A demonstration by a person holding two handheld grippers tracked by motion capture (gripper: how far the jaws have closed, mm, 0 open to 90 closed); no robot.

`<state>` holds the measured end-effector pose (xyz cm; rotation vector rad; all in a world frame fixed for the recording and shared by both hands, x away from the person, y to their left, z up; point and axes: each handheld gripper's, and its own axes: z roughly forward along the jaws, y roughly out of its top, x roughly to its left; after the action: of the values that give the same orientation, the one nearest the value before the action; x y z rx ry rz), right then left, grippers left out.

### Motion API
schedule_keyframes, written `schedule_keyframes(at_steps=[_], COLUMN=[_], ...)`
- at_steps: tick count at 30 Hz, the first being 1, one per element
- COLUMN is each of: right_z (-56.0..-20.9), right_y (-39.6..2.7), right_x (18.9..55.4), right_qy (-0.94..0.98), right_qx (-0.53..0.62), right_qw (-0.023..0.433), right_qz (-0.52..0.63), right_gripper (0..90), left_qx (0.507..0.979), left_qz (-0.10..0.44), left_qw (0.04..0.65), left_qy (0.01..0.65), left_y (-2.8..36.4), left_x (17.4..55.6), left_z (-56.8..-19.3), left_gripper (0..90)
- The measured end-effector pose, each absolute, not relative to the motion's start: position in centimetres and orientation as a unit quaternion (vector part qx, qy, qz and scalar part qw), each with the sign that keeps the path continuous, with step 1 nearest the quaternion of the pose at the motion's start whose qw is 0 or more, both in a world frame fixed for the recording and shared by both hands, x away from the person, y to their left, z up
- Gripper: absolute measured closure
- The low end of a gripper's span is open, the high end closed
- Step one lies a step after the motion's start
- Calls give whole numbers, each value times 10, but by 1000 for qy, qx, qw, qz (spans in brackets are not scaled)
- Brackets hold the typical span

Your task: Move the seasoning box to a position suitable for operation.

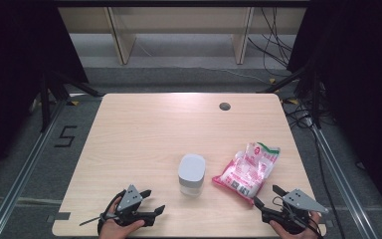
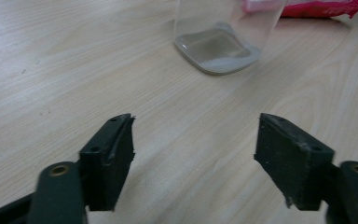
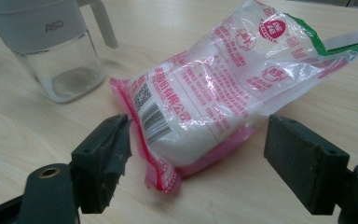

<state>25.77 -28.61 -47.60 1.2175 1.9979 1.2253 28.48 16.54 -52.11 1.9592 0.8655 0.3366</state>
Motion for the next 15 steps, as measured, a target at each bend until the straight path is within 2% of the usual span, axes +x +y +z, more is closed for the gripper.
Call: schedule_keyframes(at_steps=[3,9,11,12,15], right_z=[-476,-477,-477,-477,-477], right_y=[-286,-285,-285,-284,-284], right_x=[258,258,258,258,259], right_qy=[734,735,735,734,734], right_qx=[446,443,443,443,443], right_qw=[247,247,246,244,245], right_qz=[449,451,451,453,452], right_gripper=[238,238,238,238,238], left_qx=[799,817,817,813,824], left_qz=[139,148,155,139,137], left_qw=[470,470,476,485,480], left_qy=[349,300,287,290,268], left_y=[164,158,155,152,141], left_x=[284,286,288,288,288], left_z=[-521,-517,-514,-514,-509], left_gripper=[351,646,723,760,822])
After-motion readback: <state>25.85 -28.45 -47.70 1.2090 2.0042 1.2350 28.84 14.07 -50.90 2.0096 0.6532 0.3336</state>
